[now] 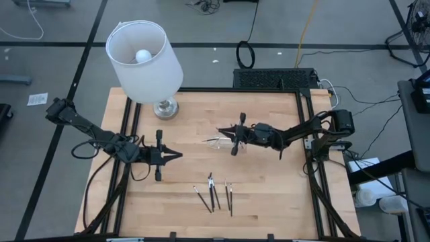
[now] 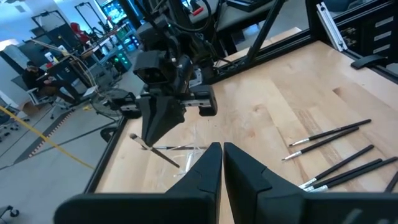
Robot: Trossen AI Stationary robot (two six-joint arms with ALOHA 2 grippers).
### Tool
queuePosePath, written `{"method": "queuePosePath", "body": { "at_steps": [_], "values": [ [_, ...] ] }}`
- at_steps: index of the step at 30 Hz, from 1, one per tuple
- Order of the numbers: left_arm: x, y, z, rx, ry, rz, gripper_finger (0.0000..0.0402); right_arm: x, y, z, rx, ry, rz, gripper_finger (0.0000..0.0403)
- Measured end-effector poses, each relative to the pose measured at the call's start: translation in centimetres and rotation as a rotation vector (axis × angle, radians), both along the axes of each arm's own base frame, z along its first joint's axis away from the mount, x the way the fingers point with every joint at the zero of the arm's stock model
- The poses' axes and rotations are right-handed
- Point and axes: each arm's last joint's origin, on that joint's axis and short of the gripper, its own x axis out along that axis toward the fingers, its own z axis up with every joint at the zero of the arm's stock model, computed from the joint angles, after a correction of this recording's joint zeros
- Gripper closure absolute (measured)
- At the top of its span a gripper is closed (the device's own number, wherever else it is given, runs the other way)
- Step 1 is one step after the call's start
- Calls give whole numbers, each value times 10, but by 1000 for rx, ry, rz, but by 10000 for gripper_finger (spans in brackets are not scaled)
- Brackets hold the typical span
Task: Put items in baskets/containers
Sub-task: Put the eyeshadow brush into the transparent organizer
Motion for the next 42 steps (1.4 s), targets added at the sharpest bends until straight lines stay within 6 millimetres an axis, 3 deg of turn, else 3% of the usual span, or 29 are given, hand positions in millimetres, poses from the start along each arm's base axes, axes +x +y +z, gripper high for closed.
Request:
{"method": "queuePosePath", "body": {
  "at_steps": [42],
  "values": [
    [0,0,0,4,-4,-2,376,-3,3,-17,197,98,-177,402]
  ]
}}
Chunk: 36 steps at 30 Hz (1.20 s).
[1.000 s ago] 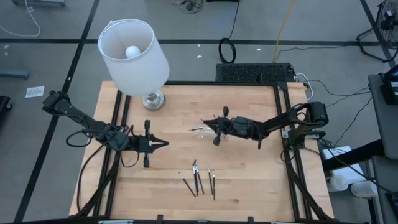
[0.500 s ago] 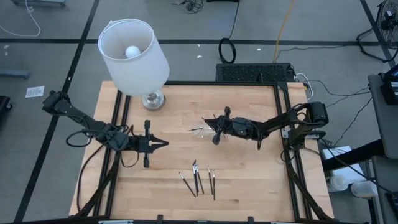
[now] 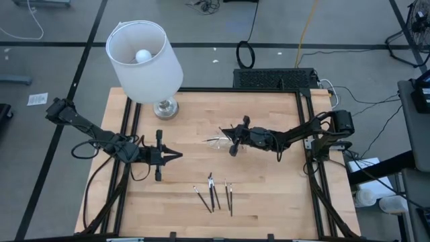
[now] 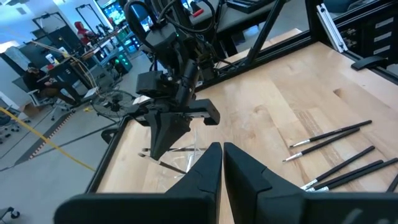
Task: Put items in baskets/containers
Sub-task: Put the eyeshadow brush into the transparent organizer
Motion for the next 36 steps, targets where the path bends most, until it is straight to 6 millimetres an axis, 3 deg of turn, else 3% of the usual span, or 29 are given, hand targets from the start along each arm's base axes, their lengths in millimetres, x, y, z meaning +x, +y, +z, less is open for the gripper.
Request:
{"method": "queuePosePath", "body": {
  "at_steps": [12,17,28,31,36],
  "values": [
    [0,0,0,0,1,0,376,9,-9,-21,40,58,-25,403],
    [0,0,0,13,4,-2,376,18,-9,-21,26,48,-3,403],
    [-1,0,-3,14,26,-1,376,18,-4,-10,-57,36,31,403],
    [-1,0,-3,13,26,-1,376,17,5,3,-114,14,98,398],
    [-1,0,-3,7,27,0,376,5,31,45,-190,-67,201,359]
  ]
}}
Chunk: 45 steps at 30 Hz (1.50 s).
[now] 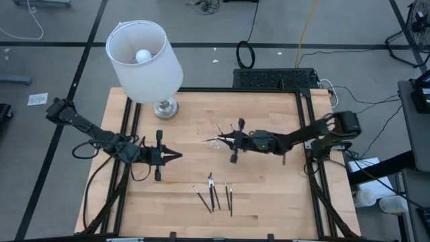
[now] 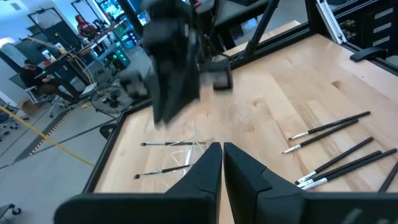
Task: Put items in baskets/containers
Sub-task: Put the eyeshadow brush into the transparent organizer
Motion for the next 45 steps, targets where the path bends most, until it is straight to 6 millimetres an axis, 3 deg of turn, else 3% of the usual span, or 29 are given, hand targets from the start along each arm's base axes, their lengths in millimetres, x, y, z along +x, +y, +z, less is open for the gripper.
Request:
{"method": "queuePosePath", "body": {
  "at_steps": [6,12,17,20,24,31,34,39,45],
  "values": [
    [0,0,0,-24,2,6,376,-36,34,50,-66,-30,43,292],
    [0,0,-1,-75,1,19,376,-60,54,68,-70,-31,135,257],
    [0,0,-1,-152,2,39,376,-64,63,55,-14,-12,169,281],
    [0,-1,-1,-236,3,39,376,-64,70,45,13,-8,190,323],
    [3,-7,-7,-318,68,-89,376,-59,85,40,28,-49,236,391],
    [21,-35,-25,-346,93,-147,376,-53,110,20,60,-36,251,400],
    [30,-48,-24,-366,64,-181,376,-51,124,14,73,-10,241,400],
    [40,-65,-23,-388,79,-202,376,-49,148,12,60,14,278,402],
    [49,-81,-23,-381,85,-173,376,-56,164,13,42,15,337,402]
  ]
}}
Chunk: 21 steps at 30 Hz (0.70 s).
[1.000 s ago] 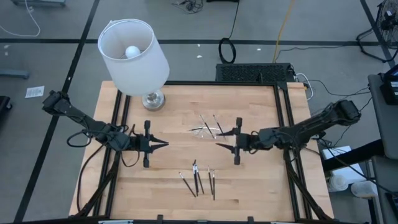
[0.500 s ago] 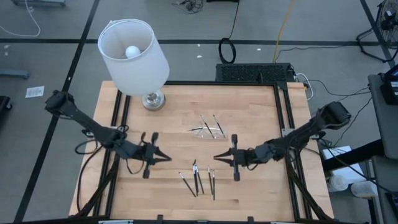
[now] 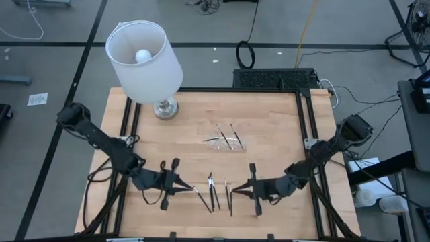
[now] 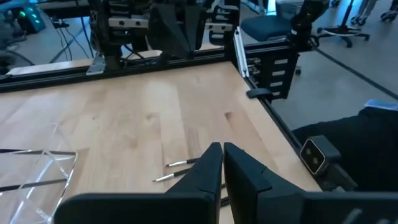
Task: Put items in baskets/containers
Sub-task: Put the eyeshadow brush into the transparent organizer
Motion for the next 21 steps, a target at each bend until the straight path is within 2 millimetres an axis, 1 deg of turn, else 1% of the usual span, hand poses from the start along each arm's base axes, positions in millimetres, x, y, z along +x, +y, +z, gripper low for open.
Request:
{"method": "queuePosePath", "body": {
  "at_steps": [6,12,17,21],
  "values": [
    [3,-4,-3,-2,20,1,376,-1,2,-1,-13,13,37,399],
    [2,-5,-5,2,39,1,376,0,4,-2,18,28,185,402],
    [2,-4,-6,13,55,-7,376,3,1,-2,59,33,187,402],
    [1,-5,-7,39,52,-26,376,8,-1,-14,89,77,167,402]
  ]
}}
